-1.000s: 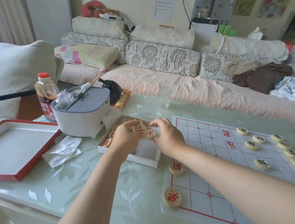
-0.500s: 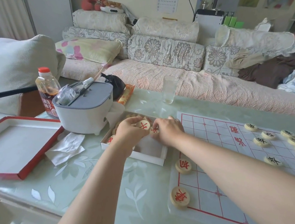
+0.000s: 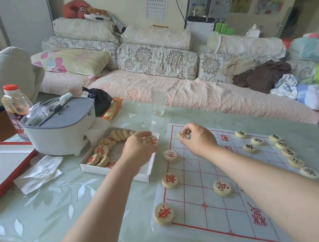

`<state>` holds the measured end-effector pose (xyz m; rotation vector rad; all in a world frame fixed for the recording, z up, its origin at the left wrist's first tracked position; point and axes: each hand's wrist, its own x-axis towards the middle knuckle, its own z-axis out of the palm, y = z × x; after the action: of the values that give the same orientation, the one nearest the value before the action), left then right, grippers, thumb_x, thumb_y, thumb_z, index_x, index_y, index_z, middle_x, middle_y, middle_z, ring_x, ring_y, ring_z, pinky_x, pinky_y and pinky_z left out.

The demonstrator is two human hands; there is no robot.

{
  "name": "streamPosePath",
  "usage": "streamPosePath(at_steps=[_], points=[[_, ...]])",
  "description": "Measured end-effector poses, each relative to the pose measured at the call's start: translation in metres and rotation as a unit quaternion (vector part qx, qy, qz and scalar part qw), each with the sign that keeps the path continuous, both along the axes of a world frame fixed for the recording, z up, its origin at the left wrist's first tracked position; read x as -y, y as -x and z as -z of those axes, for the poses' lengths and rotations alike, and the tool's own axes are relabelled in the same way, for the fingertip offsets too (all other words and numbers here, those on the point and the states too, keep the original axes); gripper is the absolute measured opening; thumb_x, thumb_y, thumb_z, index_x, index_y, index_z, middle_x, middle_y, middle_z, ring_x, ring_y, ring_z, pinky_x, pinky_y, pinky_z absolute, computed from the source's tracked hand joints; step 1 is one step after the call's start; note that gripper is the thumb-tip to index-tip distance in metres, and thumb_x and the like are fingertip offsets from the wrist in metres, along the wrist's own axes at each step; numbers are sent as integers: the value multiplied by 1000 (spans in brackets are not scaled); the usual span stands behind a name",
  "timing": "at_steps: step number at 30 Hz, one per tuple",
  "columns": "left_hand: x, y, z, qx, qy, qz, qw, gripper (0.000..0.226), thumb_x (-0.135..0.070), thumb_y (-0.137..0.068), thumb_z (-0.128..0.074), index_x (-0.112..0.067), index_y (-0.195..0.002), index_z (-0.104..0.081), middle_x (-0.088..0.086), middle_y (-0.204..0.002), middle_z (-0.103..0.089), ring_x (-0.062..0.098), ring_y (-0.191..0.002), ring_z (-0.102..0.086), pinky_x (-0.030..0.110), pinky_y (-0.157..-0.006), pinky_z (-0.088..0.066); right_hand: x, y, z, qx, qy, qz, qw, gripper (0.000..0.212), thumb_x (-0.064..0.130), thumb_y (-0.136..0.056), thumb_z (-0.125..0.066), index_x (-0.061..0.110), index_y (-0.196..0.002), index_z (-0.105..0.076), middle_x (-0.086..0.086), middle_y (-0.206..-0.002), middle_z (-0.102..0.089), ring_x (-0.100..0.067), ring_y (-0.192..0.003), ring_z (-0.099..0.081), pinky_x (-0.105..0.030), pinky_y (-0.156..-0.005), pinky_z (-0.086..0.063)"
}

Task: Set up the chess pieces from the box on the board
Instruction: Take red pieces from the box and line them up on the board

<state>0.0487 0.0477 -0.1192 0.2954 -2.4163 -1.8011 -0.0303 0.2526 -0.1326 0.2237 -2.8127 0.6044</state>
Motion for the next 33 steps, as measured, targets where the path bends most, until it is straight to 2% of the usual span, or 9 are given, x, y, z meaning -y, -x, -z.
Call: streamPosePath(at_steps=[7,9,14,20,23,26,29,31,33], points=[[-47,9,0,10,43,70,997,48,-8,-77,-72,-29,-119,-62,-1,-106,-69,14,-94,-64,24,-72,-53,-90,12,14,86,-17,122,989,21,44,-89,-60,28,-102,-58,5,-115,-65,-23,-105,-60,-31,-80,-45],[-55,11,-2,14,51,82,995,49,-7,-77,-73,-27,-120,-60,-1,-105,-68,14,-93,-63,19,-63,-48,-100,16,16,92,-8,126,988,21,44,-88,-63,29,-101,-58,4,-115,-65,-23,-105,-60,-31,-79,-45],[-69,18,1,23,81,97,992,48,-7,-77,-74,-25,-119,-59,-3,-103,-66,11,-85,-61,16,-56,-45,-100,27,22,72,13,120,990,20,50,-85,-63,34,-93,-56,6,-111,-67,-22,-105,-60,-30,-79,-45],[-73,24,5,23,91,98,991,48,-6,-79,-72,-27,-120,-59,-4,-99,-69,1,-75,-59,12,-51,-41,-95,26,22,47,-6,107,993,18,40,-89,-55,29,-98,-67,-1,-120,-57,-27,-116,-50,-35,-89,-43],[-75,23,4,16,91,94,991,47,-7,-80,-72,-28,-120,-60,-6,-94,-69,4,-76,-61,15,-53,-42,-83,17,12,37,88,50,994,14,32,-94,-56,26,-100,-67,1,-109,-61,-19,-98,-58,-29,-80,-42],[-77,20,2,11,74,96,993,46,-10,-82,-72,-28,-123,-60,-2,-97,-70,8,-75,-62,13,-53,-45,-62,0,-3,144,240,-56,958,9,20,-96,-59,21,-102,-66,-1,-99,-70,-13,-68,-63,-24,-67,-45],[-77,17,-3,7,44,89,995,45,-21,-82,-74,-28,-124,-58,0,-96,-71,12,-77,-63,17,-60,-49,-42,-17,-15,205,319,-126,917,11,11,-97,-60,19,-104,-64,-6,-101,-72,-15,-70,-68,-25,-55,-48],[-73,15,-5,15,14,76,997,50,-23,-78,-79,-24,-123,-56,0,-92,-71,14,-79,-65,23,-67,-52,-32,-23,-18,212,342,-154,902,18,3,-94,-62,14,-108,-65,-4,-101,-71,-17,-75,-69,-28,-59,-54],[-67,15,-5,29,-16,61,998,53,-20,-73,-83,-16,-119,-57,2,-91,-72,15,-77,-67,28,-72,-54,-25,-26,-22,191,320,-167,913,27,-1,-88,-68,15,-110,-67,-1,-107,-69,-16,-76,-67,-32,-69,-58]])
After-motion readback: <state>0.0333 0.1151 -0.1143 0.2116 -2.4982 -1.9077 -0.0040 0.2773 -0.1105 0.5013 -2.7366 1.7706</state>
